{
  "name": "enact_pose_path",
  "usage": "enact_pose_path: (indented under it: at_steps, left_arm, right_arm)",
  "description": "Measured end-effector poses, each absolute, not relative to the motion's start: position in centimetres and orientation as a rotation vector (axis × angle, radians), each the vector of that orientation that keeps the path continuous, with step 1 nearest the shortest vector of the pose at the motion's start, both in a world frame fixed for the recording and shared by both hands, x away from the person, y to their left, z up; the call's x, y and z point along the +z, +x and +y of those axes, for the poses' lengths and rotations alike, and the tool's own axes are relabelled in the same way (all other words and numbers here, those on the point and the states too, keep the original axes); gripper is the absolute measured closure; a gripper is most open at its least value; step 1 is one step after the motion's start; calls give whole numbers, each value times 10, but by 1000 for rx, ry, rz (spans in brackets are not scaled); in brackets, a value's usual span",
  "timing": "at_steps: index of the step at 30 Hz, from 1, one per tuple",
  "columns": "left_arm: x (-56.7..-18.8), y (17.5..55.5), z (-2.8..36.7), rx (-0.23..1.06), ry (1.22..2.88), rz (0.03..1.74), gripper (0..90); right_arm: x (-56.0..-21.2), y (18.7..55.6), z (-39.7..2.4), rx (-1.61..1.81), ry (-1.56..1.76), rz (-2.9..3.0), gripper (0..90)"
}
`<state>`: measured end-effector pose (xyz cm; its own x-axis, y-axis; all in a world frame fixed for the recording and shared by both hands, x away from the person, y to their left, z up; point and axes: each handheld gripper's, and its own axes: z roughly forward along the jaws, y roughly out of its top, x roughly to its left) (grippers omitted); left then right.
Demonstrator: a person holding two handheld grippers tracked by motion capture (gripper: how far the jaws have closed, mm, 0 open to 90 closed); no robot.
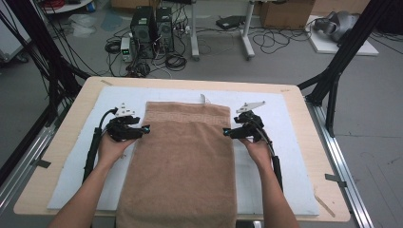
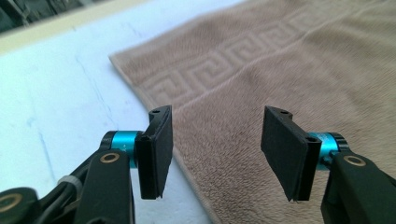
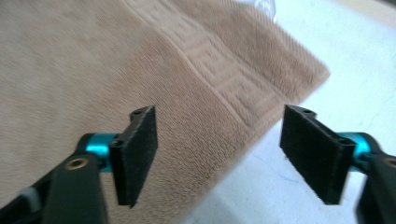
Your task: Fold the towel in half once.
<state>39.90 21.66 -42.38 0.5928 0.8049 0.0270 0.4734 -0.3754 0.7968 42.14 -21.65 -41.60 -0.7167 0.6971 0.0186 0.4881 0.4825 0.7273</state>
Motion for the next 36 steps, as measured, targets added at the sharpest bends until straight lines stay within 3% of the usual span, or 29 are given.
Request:
enact_pose_path:
  at_steps: [12, 18, 22, 36]
  left_arm:
    - [-442, 407, 211, 500, 2125, 1036, 585]
    - [-441, 407, 210, 471, 2109, 1049, 779]
    - [-438, 407, 217, 436, 2072, 1071, 842]
    - [-402, 383, 226, 446, 1963, 973, 860]
  right_arm:
    - [-436, 429, -203, 934, 998, 2529, 564]
    - [-436, 430, -202, 986, 984, 2592, 799]
    - [-434, 429, -203, 984, 965, 2602, 822]
    - [-390, 406, -225, 1187, 894, 2541, 824]
